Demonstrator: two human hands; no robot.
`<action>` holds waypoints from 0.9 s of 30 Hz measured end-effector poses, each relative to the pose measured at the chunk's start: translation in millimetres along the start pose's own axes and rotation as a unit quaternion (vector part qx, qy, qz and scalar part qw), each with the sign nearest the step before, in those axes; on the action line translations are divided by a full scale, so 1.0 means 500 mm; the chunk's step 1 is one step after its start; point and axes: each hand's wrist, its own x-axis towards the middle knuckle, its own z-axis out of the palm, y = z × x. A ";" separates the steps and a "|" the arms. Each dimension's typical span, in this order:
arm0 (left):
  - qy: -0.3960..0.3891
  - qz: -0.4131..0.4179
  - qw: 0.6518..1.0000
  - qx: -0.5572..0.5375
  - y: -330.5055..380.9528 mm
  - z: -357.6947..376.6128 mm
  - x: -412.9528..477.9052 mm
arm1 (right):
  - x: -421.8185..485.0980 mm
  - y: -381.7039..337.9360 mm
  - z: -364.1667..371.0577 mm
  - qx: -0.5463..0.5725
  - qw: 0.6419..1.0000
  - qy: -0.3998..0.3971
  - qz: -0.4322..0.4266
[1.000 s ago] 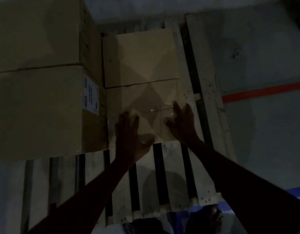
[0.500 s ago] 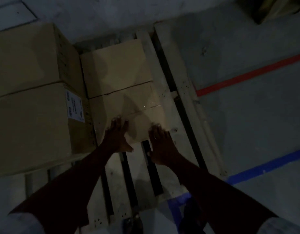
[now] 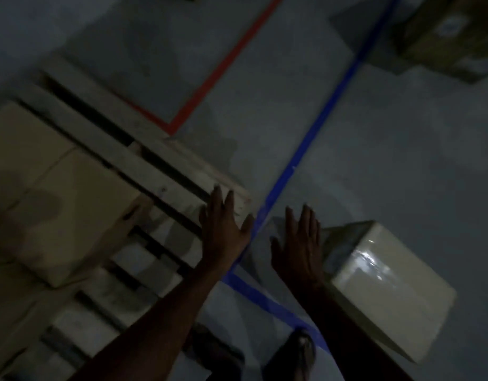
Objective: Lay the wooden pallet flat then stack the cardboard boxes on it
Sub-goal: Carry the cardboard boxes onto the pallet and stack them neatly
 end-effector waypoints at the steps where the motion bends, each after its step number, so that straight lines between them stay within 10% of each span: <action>1: 0.001 0.021 1.000 -0.014 0.065 0.017 -0.007 | -0.018 0.052 -0.029 -0.002 1.000 0.021 0.019; 8: -0.114 0.109 0.984 -0.086 0.387 0.183 -0.122 | -0.162 0.403 -0.112 -0.002 0.979 0.064 0.195; 16: -0.304 0.013 0.951 -0.053 0.444 0.428 -0.212 | -0.287 0.663 0.027 0.094 0.888 -0.031 0.449; 27: -0.086 -0.175 0.954 -0.228 0.454 0.379 -0.218 | -0.266 0.712 0.014 0.189 0.815 -0.008 0.548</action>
